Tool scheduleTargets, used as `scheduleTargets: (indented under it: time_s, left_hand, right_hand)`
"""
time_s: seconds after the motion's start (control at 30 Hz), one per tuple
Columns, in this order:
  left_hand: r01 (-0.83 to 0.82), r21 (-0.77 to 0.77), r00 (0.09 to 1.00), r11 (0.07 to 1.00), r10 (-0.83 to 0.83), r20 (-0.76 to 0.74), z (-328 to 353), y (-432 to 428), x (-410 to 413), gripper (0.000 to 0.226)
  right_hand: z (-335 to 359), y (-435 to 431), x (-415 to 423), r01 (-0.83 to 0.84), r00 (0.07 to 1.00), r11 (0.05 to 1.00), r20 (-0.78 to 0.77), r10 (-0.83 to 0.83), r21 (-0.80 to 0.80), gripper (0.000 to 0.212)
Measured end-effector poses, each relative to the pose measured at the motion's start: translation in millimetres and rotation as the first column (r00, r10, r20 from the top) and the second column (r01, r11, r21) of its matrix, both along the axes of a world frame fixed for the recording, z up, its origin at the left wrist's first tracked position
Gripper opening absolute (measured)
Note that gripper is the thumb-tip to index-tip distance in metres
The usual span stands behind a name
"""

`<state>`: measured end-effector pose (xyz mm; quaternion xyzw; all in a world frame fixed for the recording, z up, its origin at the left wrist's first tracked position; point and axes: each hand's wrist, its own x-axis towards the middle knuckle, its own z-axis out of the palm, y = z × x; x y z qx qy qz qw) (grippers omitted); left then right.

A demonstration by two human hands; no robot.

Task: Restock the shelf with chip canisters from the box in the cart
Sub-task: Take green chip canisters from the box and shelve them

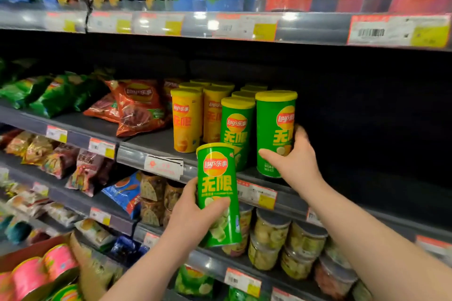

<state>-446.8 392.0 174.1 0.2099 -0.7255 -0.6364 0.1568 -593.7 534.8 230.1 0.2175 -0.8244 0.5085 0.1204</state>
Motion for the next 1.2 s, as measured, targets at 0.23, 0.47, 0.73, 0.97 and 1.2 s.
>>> scheduleTargets:
  time_s: [0.23, 0.47, 0.73, 0.97, 1.2]
  left_hand:
    - [-0.088, 0.026, 0.996, 0.996, 0.088, 0.010, 1, 13, -6, 0.057]
    - [-0.044, 0.049, 0.999, 0.998, 0.045, -0.007, 2, 7, -14, 0.050]
    - [0.094, 0.079, 0.995, 0.992, -0.090, -0.051, 10, 0, -22, 0.051]
    - [0.247, 0.030, 0.964, 0.968, -0.243, -0.106, 12, 9, -30, 0.065]
    - [0.391, -0.089, 0.899, 0.916, -0.401, -0.175, 19, 53, -52, 0.067]
  right_hand:
    - [-19, -3, -21, -0.025, 0.994, 0.992, 0.108, 0.011, 0.121, 0.080]
    - [-21, 4, -20, -0.076, 0.977, 0.973, 0.209, 0.030, 0.217, 0.078]
    - [-23, -5, -16, 0.046, 0.987, 0.960, 0.137, -0.087, 0.276, 0.086]
    - [-16, 16, -2, 0.097, 0.993, 0.986, 0.055, -0.105, 0.133, 0.068]
    - [-1, 56, 29, -0.067, 0.955, 0.996, 0.284, 0.083, -0.066, 0.019]
